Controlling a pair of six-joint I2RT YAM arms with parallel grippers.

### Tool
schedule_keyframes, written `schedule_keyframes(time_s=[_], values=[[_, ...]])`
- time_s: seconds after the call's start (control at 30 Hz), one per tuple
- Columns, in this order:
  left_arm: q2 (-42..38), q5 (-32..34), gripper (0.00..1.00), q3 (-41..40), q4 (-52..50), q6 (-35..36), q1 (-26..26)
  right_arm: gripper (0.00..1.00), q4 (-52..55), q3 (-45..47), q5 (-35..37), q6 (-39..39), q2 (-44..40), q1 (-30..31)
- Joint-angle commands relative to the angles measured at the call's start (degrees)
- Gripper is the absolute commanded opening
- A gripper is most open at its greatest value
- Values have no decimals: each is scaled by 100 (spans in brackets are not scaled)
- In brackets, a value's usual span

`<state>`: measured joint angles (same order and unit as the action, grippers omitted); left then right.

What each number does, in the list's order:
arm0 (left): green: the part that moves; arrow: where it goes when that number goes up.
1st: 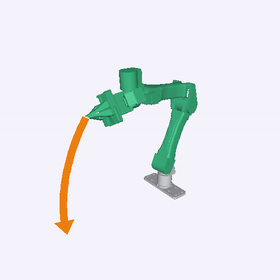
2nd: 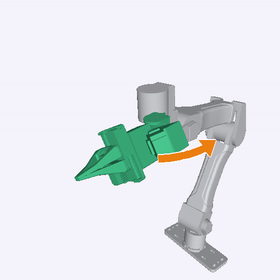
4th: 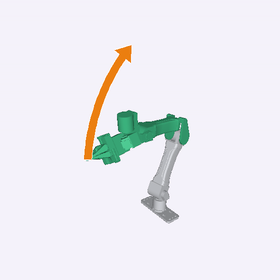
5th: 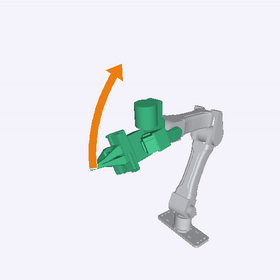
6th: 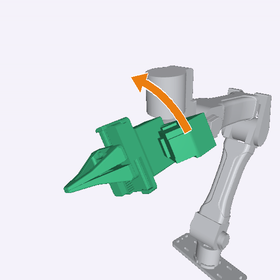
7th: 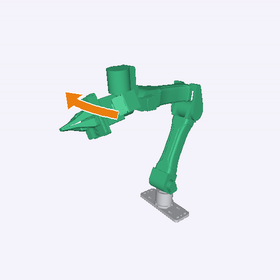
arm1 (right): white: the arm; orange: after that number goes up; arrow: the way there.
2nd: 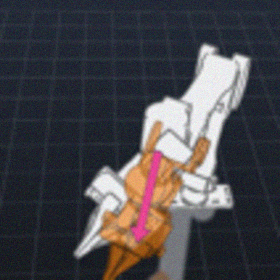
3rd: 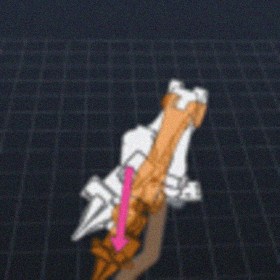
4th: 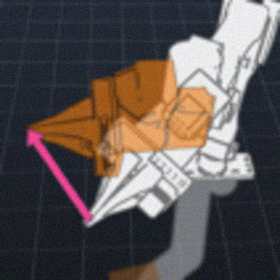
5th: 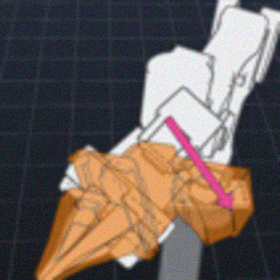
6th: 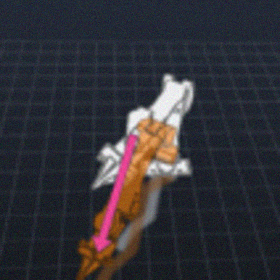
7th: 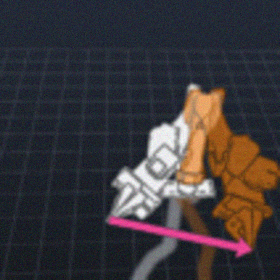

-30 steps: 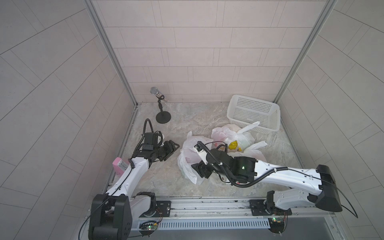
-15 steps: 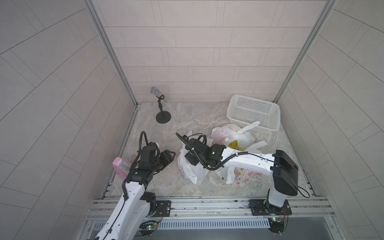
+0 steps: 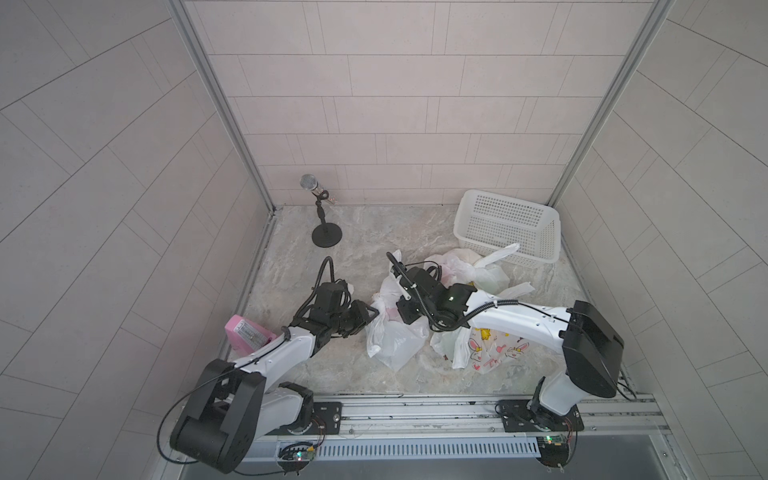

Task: Untie the knot of a plastic bag & take out the apple
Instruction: Untie the plastic bag at the center of the board.

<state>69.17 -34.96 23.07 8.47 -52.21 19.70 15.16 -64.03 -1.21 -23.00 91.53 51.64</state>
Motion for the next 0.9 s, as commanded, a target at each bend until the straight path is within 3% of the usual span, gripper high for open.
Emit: schedule_keyframes(time_s=[0.0, 0.07, 0.33, 0.4, 0.5, 0.6, 0.67, 0.87], values=[[11, -144, 7, 174, 591, -141, 77, 0, -522, 189, -227, -292, -399, -228], [-49, -71, 0, 367, 335, 0, 75, 0, -523, 242, -250, -310, -611, -388], [131, 211, 0, 2303, -1710, 1111, -385, 0, -214, 693, 47, -489, -1724, -936], [232, 214, 0, 2610, -2005, 1393, -465, 0, -288, 1081, -121, -897, -2023, -709], [436, 102, 0, 2574, -1793, 1453, -439, 0, -653, 1700, 498, -1074, -2099, 291], [588, -165, 0, 2278, -1322, 1327, -428, 1, -339, 1894, 800, -1384, -1885, 479], [548, -229, 0, 2113, -1130, 1294, -399, 10, -70, 1865, 850, -1313, -1998, 492], [91, 40, 0, 2035, -1459, 1604, -341, 50, 912, 1151, 1101, -398, -2616, 523]])
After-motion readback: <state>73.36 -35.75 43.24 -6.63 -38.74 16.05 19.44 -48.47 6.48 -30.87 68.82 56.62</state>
